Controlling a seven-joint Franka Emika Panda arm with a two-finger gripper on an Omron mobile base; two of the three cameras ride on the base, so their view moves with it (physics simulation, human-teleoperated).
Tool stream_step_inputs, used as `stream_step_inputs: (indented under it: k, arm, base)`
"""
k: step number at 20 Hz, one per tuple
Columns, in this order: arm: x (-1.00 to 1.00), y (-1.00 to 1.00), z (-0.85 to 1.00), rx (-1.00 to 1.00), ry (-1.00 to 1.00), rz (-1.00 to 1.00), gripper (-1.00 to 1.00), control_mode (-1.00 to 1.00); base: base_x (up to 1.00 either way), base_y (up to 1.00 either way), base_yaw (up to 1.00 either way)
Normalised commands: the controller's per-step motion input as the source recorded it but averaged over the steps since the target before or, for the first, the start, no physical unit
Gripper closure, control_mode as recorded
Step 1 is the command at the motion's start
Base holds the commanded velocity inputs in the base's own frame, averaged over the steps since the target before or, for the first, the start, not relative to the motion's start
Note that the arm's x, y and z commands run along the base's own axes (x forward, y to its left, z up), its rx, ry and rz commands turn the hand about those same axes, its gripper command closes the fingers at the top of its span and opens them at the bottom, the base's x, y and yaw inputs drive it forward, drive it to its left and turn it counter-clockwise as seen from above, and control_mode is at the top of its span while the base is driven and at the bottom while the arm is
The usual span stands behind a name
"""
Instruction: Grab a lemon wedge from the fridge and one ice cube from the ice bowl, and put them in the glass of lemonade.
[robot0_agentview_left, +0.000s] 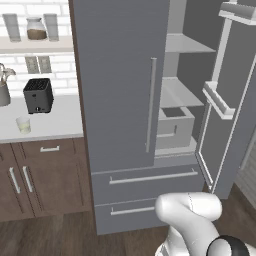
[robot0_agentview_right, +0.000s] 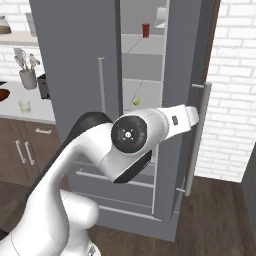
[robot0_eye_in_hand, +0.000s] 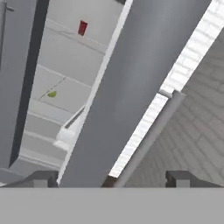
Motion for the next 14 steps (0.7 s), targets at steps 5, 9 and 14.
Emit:
stream_step_inputs:
  k: [5,9,14]
  arm:
    - [0.00,1.00,0.09,-0.57,0.11,0.00,-1.00,-1.00]
    - [0.01,0.97,0.10,-0.58,0.23,0.00,-1.00,-1.00]
    - [0.07,0.69,0.39,-0.49,0.24,0.00,-1.00,-1.00]
  base:
    - [0.00,0.00,0.00]
    - [0.00,0.00,0.00]
    - [0.00,0.00,0.00]
